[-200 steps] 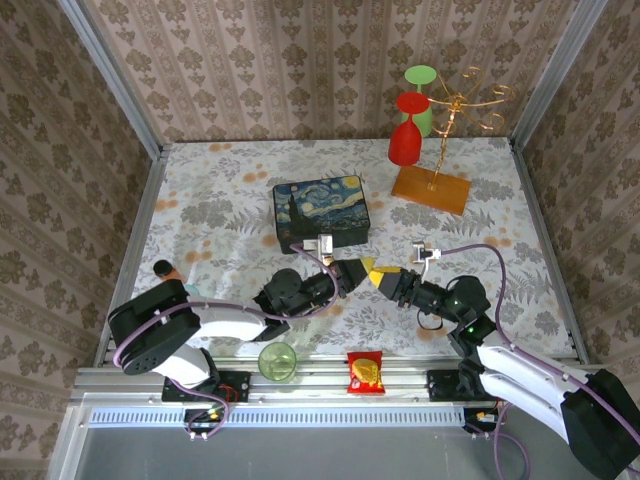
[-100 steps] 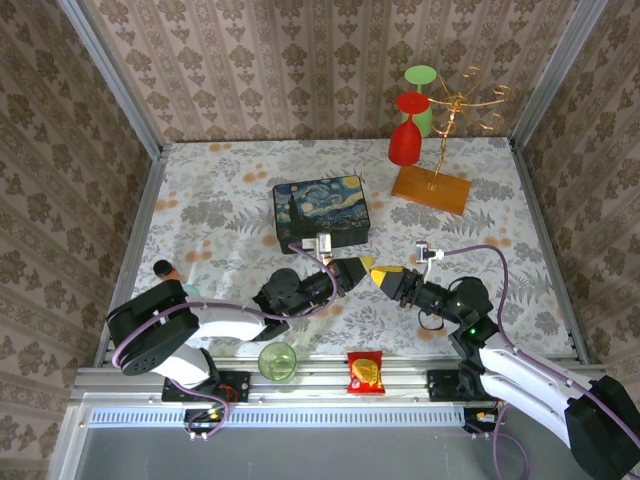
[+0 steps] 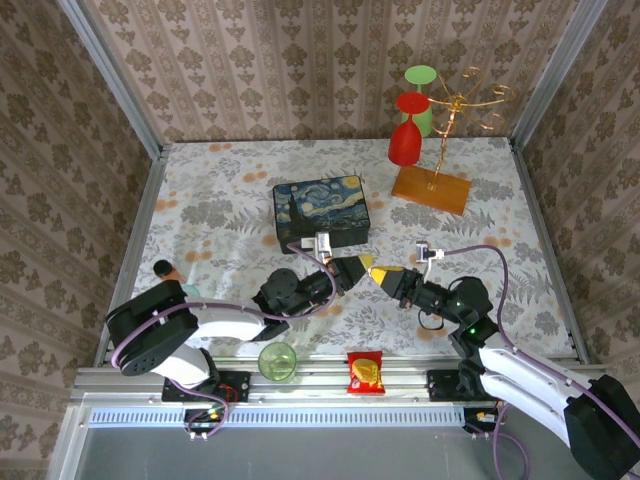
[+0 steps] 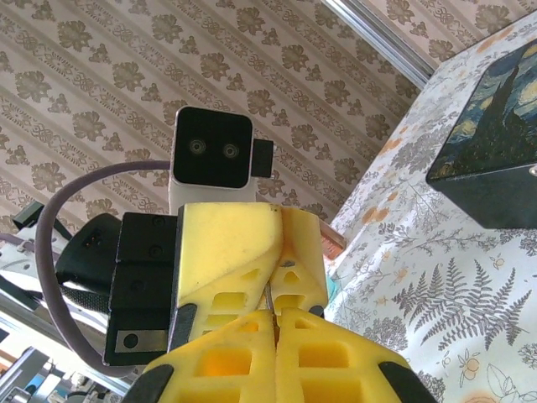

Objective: Unlock the padlock with the key

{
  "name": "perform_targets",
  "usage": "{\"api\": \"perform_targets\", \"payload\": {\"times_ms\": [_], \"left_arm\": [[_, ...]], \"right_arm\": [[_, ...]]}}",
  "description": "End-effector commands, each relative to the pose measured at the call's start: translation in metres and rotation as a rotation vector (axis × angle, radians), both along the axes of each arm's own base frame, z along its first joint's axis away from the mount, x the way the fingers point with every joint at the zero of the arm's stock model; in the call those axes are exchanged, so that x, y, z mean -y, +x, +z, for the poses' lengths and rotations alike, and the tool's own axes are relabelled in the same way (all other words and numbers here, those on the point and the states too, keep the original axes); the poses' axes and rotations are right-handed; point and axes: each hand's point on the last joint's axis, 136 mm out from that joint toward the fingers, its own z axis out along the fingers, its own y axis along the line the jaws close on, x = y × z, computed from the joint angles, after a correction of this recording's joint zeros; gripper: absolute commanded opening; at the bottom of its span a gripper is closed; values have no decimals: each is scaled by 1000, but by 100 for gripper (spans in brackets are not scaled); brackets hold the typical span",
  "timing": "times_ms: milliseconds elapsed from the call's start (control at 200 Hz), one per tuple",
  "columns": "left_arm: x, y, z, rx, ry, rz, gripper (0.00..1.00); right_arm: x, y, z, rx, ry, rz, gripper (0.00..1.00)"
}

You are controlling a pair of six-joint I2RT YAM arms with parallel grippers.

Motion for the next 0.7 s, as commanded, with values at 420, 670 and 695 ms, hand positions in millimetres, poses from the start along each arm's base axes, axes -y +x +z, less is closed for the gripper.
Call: {"api": "perform_targets", "payload": {"times_ms": [420, 670, 695], "left_arm": [[-67, 41, -31, 31, 452, 254, 100], [-104, 71, -94, -75, 617, 264, 100], [-105, 73, -101, -82, 625, 263, 99]], "right_arm": [[4, 17, -64, -162, -345, -68, 0], [3, 42, -96, -255, -475, -111, 0], [2, 44, -98, -263, -478, -111, 0]]}}
